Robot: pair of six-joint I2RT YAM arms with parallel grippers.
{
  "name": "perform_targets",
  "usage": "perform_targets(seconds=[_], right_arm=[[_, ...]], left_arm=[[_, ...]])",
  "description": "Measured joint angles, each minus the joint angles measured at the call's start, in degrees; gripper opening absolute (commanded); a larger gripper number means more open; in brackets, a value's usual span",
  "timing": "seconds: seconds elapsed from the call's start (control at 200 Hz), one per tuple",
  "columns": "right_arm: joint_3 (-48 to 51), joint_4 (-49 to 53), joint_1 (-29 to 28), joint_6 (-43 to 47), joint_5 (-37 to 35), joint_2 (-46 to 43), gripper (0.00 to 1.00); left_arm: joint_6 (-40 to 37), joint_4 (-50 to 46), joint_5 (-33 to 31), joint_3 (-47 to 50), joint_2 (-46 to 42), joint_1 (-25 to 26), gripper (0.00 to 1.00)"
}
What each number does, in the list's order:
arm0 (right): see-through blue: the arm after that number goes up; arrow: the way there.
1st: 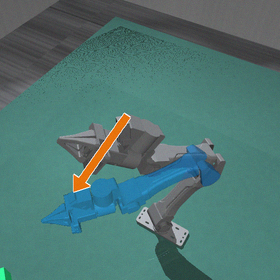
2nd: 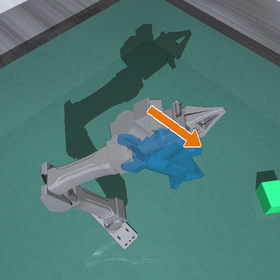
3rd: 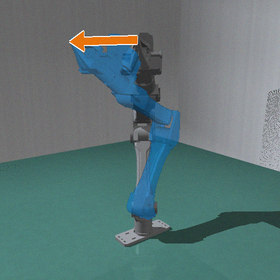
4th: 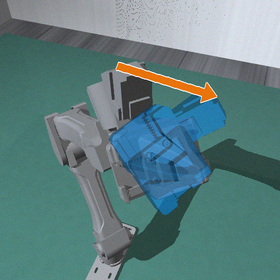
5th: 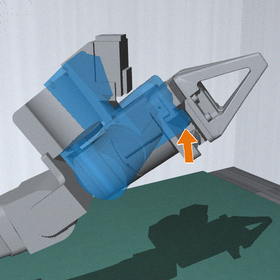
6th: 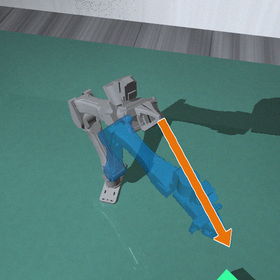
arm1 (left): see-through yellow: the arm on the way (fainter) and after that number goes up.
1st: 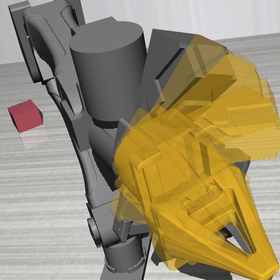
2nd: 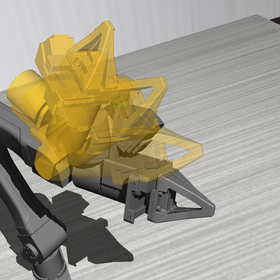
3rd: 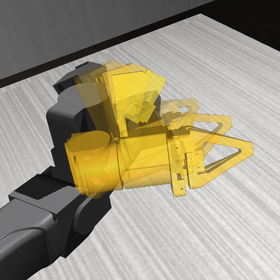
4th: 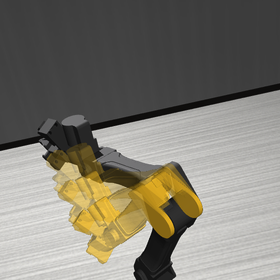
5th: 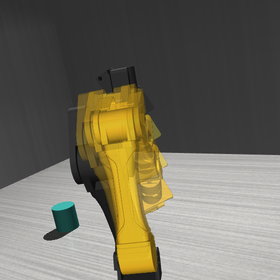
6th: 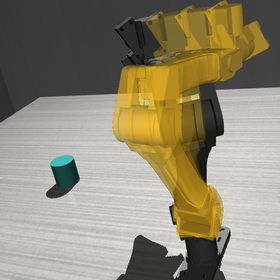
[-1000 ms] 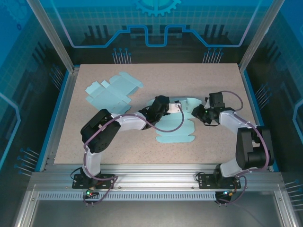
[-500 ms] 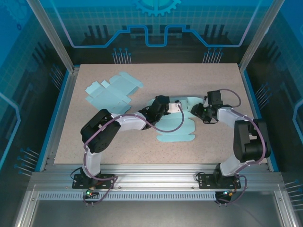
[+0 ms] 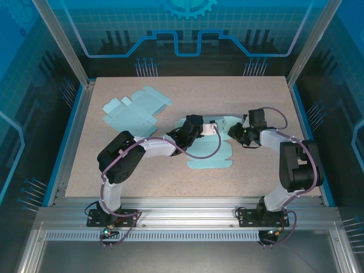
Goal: Fold the paper box
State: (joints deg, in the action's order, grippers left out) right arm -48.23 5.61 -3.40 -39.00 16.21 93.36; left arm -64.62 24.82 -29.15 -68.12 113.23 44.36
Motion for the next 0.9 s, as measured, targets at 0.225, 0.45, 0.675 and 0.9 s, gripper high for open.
perform_targets(seconds=[0.225,0.45,0.675,0.9], right_arm=[[0.0,-2.5,-1.9,-2.1,1.4,-0.9,0.25],[0.0,-4.7,-4.7,-4.3,1.4,-0.9,0.24],[1.2,-4.0,-4.9,-3.8,0.0,-1.1,0.28],[4.2,1.9,-3.5,-0.6,-2.1,-8.3,0.34]], left_arm=[[0.0,0.3,-0.2,0.0,0.2,0.0,0.0],[0.0,1.0,-1.0,-0.1,0.4,0.1,0.0],[-3.0,4.0,-1.8,-0.1,2.5,0.1,0.0],[-8.4,10.4,-2.2,0.9,5.3,0.1,0.0]])
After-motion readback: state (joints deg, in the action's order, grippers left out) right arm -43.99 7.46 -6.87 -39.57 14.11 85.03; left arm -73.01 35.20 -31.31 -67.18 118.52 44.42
